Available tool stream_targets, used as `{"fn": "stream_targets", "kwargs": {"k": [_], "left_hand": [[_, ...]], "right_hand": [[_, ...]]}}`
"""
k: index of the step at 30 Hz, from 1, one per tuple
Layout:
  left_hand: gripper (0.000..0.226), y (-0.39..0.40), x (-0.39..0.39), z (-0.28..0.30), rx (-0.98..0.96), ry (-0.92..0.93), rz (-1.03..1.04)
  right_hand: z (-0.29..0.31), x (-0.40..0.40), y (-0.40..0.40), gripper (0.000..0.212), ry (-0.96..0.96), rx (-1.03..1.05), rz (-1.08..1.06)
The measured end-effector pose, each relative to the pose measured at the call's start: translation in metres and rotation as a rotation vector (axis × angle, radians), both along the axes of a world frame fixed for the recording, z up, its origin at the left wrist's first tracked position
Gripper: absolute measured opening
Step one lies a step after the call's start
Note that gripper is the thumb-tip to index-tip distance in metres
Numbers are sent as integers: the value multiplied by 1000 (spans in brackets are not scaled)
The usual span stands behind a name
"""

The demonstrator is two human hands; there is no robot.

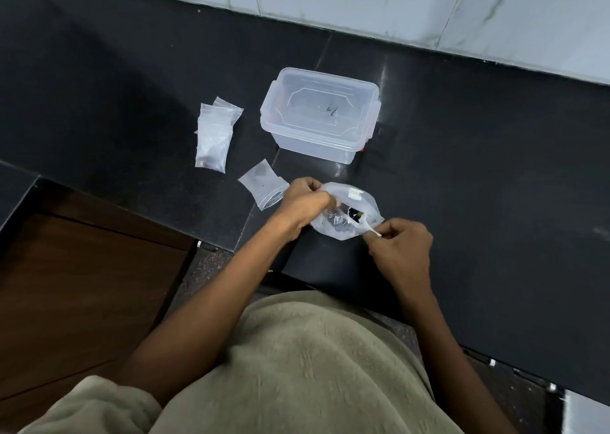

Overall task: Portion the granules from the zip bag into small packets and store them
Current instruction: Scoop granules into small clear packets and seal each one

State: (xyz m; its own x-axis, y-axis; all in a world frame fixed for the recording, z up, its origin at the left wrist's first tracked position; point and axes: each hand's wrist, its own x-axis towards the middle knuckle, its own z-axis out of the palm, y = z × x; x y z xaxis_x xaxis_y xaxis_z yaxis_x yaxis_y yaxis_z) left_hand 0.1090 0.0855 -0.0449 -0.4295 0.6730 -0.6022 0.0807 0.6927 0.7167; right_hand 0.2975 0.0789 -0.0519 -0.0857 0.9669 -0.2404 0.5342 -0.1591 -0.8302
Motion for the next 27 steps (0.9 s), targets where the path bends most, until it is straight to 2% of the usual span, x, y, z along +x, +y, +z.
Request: {"fn": "stream_targets", "kwargs": {"k": [5,9,15,18,21,23,27], "left_hand": [[14,1,0,0,138,201,8],[10,0,8,-3,139,275,-79],[6,3,14,-10,165,290,-173],[16,3,17,-10,161,223,-204],[40,1,16,-8,110,146,-258],[50,0,16,-7,94,159,-306],[46,-2,19,-8,163,241,-303]], "right_hand": [[5,12,13,15,382,-328,-191],[4,25,16,15,558,-411,-212],[3,31,11,14,501,-281,-87],[2,30,11,17,460,-246,-160],[1,29,11,17,429,-240,-285],[1,28,12,13,414,-235,-323],[3,26,16,10,486,-300,-326]]}}
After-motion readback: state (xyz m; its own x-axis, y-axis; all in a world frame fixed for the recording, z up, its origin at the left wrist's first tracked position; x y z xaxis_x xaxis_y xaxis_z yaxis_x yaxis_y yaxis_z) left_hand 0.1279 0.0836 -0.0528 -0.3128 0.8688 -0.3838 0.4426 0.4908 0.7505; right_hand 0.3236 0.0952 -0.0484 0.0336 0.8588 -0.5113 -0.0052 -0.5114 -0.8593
